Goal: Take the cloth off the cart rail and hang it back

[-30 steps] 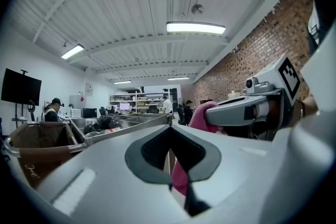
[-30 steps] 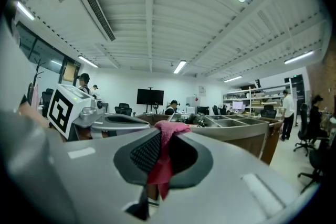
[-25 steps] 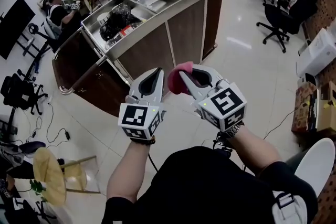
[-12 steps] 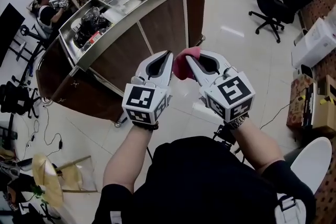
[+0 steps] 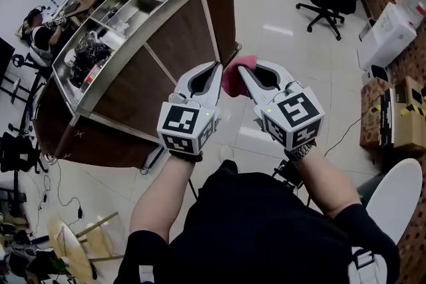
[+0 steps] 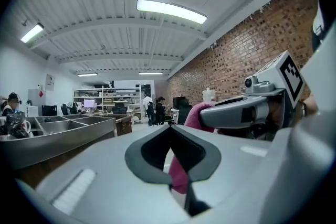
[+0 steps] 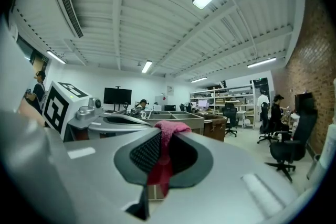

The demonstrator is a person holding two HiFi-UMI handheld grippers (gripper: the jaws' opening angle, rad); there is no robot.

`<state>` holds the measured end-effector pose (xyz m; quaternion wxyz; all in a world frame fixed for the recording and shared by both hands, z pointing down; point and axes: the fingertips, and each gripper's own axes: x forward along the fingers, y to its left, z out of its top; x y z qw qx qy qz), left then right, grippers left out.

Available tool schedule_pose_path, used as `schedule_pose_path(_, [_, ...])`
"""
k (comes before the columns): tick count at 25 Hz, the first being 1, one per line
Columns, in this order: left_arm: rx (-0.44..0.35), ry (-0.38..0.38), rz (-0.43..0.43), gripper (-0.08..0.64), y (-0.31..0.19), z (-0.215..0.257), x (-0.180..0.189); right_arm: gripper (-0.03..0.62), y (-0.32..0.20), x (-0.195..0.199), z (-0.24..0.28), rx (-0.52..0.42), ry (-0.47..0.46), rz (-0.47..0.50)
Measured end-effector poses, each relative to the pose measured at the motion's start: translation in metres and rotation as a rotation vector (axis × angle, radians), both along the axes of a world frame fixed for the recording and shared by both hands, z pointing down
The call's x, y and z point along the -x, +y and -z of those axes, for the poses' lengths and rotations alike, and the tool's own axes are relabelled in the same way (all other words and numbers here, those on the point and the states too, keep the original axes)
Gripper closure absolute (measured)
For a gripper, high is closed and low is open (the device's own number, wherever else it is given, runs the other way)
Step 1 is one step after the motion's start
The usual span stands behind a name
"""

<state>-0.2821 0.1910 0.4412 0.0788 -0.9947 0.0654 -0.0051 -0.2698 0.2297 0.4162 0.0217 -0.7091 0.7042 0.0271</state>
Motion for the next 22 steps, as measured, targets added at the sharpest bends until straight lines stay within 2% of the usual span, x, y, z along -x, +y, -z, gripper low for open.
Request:
schedule_pose_path(8, [0.018, 0.006, -0.063, 0.557, -0.030, 0.001, -0.021, 0.574, -0.029, -0.015, 0.000, 0.028, 0.009, -0.068])
schedule_pose_path(14, [0.045, 0.015, -0.098, 0.557, -0.089, 0.018, -0.022, 0.574, -0.083, -0.015, 0.025, 0.048, 0.026, -0.109])
schedule_pose_path(22, [0.046, 0.022, -0.113, 0.557, -0.156, 0.035, -0.065, 0.574, -0.147, -0.063, 0.040, 0.039, 0.018, -0.148])
